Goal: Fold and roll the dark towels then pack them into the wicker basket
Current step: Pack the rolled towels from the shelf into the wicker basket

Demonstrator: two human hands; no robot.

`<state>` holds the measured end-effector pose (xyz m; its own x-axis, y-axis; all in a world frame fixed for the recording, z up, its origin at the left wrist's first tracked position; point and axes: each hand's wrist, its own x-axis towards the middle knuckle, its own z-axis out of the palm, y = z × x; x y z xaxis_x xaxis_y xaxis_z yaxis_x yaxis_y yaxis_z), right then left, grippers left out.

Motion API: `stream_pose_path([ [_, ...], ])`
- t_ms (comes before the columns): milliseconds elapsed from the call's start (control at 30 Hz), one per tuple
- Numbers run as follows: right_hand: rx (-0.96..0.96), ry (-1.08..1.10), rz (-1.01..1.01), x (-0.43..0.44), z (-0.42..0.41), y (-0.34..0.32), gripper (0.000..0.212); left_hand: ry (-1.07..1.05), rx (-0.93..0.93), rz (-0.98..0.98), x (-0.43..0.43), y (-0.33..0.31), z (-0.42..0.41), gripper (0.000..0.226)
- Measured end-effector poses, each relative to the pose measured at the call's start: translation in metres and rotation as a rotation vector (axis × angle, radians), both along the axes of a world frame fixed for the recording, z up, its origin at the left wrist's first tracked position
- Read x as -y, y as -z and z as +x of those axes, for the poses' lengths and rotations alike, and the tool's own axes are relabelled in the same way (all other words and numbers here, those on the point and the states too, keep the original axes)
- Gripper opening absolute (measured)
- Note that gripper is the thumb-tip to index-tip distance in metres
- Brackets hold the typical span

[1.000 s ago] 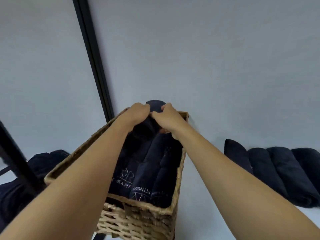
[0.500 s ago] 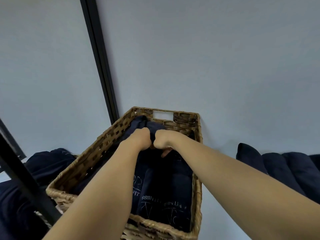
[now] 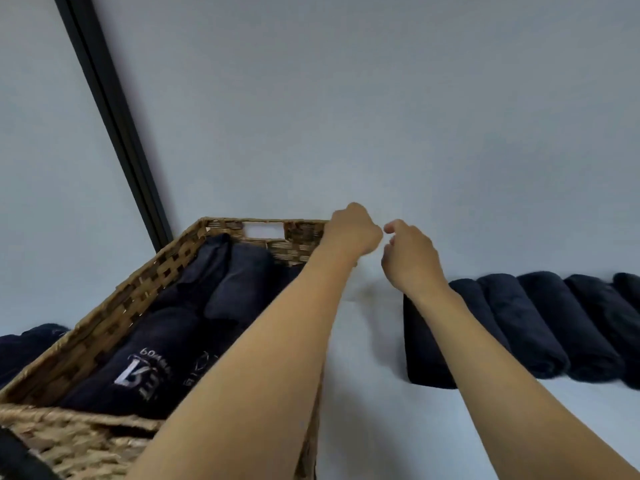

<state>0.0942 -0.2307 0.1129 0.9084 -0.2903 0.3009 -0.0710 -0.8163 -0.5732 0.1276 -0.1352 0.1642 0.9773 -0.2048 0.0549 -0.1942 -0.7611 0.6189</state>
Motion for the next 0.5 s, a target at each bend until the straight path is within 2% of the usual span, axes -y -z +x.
stream_pose_path([
  [100, -0.229, 0.107, -0.114, 0.037, -0.013, 0.041, 0.026, 0.111, -0.243, 0.069, 0.045, 0.032, -0.020, 0.034],
  [200, -0.439, 0.157, -0.133, 0.049, -0.024, 0.067, 0.025, 0.152, -0.428, 0.152, 0.068, 0.070, -0.030, 0.043],
  [267, -0.479, 0.192, -0.174, 0.052, -0.028, 0.075, 0.027, 0.148, -0.500, 0.145, 0.074, 0.087, -0.031, 0.040],
  [367, -0.481, 0.226, -0.255, 0.056, -0.031, 0.081, 0.035, 0.113, -0.583, 0.022, 0.077, 0.109, -0.030, 0.033],
  [500, -0.503, 0.239, -0.301, 0.054, -0.038, 0.087, 0.036, 0.029, -0.583, -0.091, 0.077, 0.124, -0.031, 0.025],
])
